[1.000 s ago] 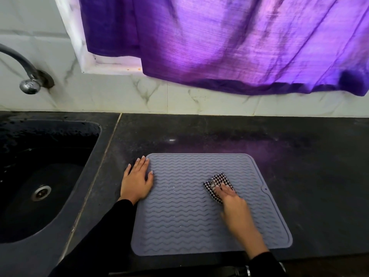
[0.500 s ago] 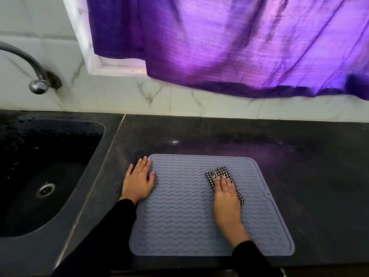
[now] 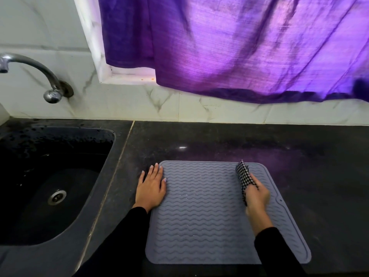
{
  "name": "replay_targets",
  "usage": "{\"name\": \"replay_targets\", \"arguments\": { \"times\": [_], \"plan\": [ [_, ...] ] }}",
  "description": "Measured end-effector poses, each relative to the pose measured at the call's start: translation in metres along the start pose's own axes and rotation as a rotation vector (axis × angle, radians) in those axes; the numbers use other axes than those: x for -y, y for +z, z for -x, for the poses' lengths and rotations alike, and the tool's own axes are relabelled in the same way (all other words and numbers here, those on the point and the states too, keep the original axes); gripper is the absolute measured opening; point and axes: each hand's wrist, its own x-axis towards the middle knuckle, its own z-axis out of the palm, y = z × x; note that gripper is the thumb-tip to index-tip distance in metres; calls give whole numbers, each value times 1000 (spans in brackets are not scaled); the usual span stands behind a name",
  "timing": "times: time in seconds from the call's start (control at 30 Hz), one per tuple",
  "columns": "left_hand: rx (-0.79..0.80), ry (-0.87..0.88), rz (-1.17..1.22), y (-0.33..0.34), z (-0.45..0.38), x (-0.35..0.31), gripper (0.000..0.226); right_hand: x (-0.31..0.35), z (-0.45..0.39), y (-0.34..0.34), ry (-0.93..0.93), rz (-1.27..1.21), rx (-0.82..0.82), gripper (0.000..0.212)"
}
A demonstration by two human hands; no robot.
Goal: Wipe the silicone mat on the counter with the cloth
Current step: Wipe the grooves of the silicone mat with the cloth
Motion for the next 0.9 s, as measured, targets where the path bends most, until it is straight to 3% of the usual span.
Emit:
{"name": "replay_targets", "arguments": {
  "times": [0.03,0.1,0.27,0.37,0.47,0.6,0.73,0.8,0.9],
  "plan": [
    [2,-1,-1,0,0,0,88,3,5,10,7,5,-26,43],
    [-8,-2,6,0,0,0,87,12,24,28,-153,194,0,46],
    [-36,13,38,3,0,2,82,-13,70,63,-695,920,385,53],
    [-56,29,35,6,-1,3,74,-30,67,72,-929,1187,324,48],
    [-52,49,19,7,-2,5,69,-22,60,72,-850,1104,407,57],
    [-57,61,21,7,-3,6,68,-12,40,60,-585,731,504,55],
    [-46,70,41,4,-3,6,75,10,24,60,46,-80,343,55],
    [-45,67,69,2,-2,5,77,20,18,63,229,-315,214,51],
    [-45,50,90,-1,-4,3,76,19,19,85,95,-97,132,44]
  ]
}}
